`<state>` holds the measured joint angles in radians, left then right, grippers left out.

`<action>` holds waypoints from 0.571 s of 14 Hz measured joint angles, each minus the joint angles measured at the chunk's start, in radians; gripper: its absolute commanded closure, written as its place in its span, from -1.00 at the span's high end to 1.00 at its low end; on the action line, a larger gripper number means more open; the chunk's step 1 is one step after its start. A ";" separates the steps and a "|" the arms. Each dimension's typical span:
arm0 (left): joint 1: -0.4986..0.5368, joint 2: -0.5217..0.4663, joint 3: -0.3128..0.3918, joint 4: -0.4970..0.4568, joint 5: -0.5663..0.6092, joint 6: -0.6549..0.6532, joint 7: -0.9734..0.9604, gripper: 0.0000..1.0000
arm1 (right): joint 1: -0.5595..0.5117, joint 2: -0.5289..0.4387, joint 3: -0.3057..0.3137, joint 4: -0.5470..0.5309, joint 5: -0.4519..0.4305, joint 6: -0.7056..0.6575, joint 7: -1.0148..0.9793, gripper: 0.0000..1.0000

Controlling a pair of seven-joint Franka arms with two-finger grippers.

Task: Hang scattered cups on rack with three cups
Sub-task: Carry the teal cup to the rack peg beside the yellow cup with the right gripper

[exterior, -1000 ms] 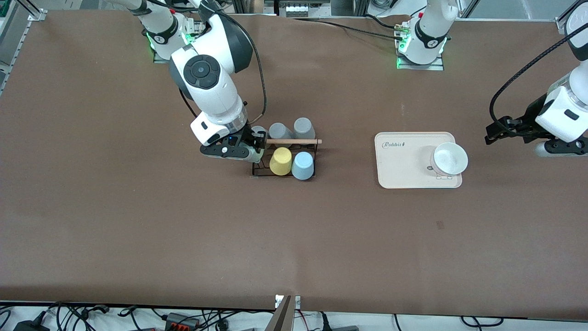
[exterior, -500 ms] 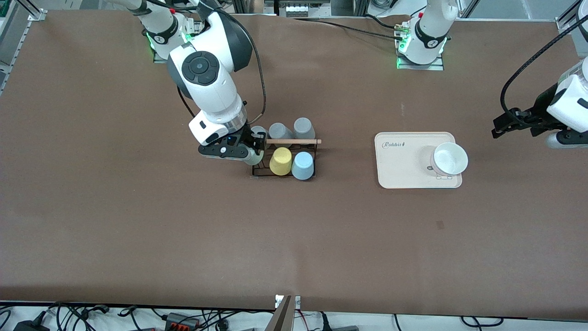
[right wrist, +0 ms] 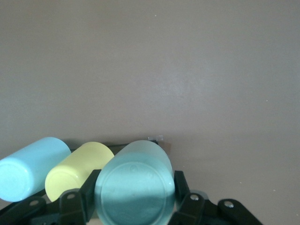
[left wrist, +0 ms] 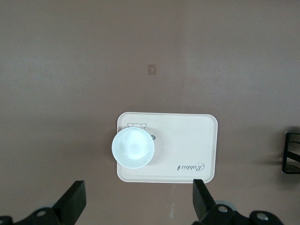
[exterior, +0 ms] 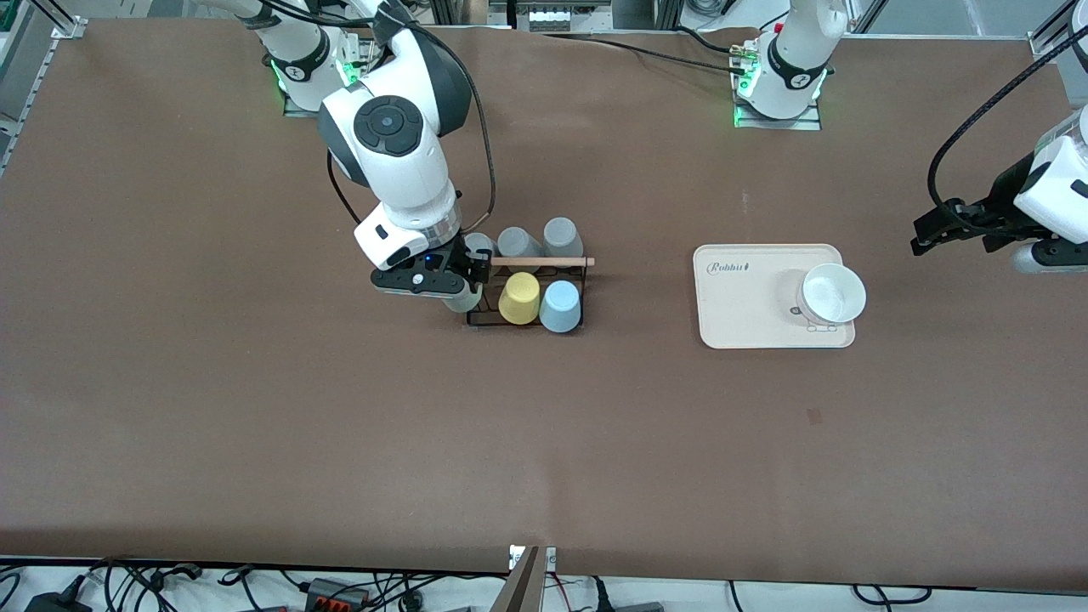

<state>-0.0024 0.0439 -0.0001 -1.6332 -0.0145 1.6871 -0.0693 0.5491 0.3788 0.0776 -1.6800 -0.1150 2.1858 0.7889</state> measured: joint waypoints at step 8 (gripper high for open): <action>-0.004 0.002 -0.004 0.000 0.000 -0.005 0.000 1.00 | 0.027 0.027 0.000 -0.002 -0.052 0.028 0.047 -0.52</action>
<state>-0.0060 0.0458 -0.0044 -1.6333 -0.0144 1.6819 -0.0688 0.5759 0.4057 0.0778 -1.6819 -0.1671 2.2133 0.8361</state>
